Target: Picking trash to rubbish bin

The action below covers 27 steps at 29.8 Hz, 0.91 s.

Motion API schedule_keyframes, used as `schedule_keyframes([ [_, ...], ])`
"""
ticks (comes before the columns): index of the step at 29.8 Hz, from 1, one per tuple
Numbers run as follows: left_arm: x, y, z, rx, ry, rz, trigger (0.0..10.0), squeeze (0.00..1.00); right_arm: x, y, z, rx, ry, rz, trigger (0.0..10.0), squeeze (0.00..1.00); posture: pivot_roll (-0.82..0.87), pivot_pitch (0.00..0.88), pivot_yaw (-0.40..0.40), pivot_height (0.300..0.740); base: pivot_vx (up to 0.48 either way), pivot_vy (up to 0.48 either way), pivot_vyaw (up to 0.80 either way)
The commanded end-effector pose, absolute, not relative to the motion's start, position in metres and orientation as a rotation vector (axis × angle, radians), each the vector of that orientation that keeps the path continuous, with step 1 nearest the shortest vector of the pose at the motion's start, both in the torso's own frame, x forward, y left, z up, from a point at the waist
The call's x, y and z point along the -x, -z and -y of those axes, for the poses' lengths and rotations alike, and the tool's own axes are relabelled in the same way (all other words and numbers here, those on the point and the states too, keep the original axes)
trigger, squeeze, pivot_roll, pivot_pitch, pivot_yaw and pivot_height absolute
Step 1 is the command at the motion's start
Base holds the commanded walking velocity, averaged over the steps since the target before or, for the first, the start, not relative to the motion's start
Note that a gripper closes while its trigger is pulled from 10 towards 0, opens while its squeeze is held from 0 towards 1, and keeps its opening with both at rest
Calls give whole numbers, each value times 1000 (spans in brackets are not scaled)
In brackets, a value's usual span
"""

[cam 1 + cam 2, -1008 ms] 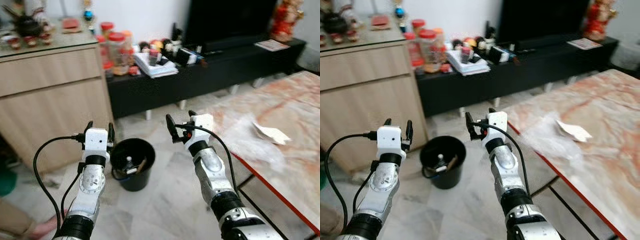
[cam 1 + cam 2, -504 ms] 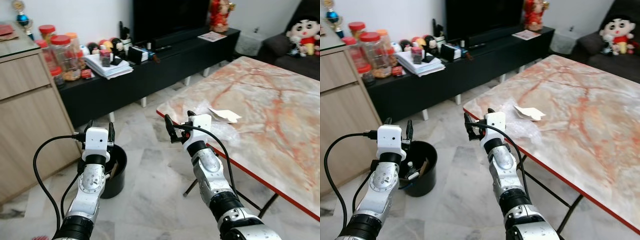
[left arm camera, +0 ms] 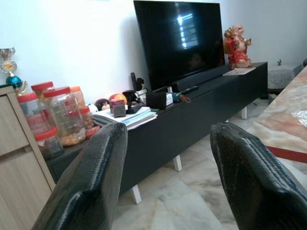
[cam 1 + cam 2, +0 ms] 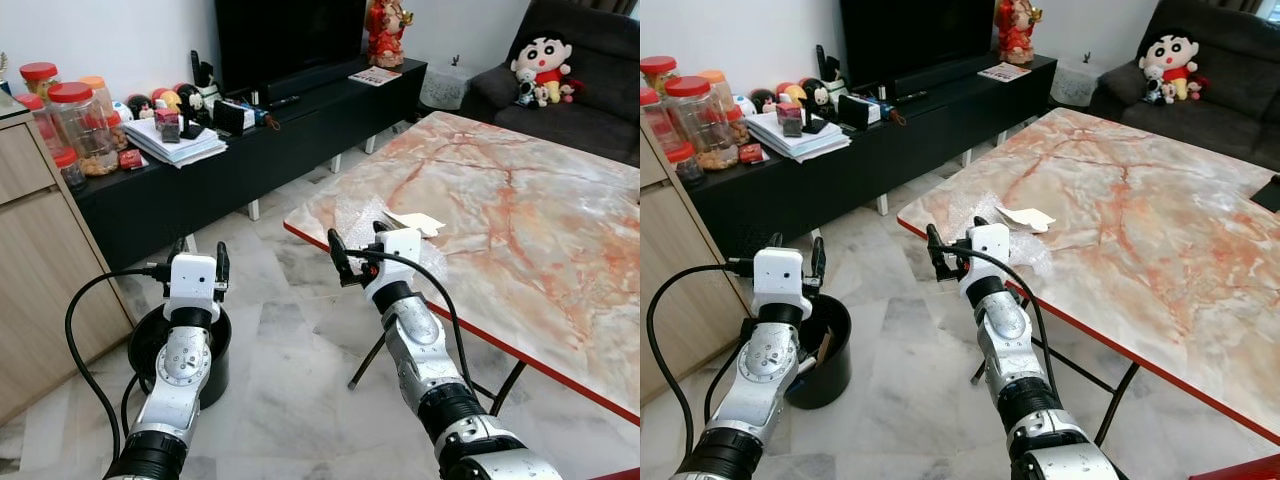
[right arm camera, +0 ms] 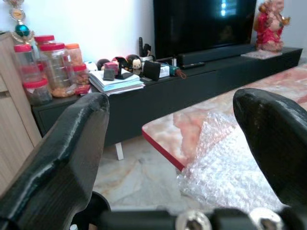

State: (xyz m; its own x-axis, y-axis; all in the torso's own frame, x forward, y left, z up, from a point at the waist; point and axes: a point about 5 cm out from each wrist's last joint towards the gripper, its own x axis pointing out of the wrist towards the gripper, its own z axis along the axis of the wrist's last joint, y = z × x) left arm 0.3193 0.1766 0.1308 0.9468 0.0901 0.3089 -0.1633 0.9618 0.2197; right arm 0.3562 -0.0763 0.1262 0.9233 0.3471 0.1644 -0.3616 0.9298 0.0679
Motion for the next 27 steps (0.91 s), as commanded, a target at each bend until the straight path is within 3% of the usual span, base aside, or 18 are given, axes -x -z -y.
schedule_keyframes([
  [1,-320,-137,-171,-250,-116,327,10000,0,-359,-133,79,-92,-352,178,10000,0,-18,0,-64,740,0,0,-800],
  [27,-321,-142,-169,-243,-105,334,10000,0,-358,-134,76,-99,-360,178,10000,0,-18,0,-65,740,0,0,-800],
])
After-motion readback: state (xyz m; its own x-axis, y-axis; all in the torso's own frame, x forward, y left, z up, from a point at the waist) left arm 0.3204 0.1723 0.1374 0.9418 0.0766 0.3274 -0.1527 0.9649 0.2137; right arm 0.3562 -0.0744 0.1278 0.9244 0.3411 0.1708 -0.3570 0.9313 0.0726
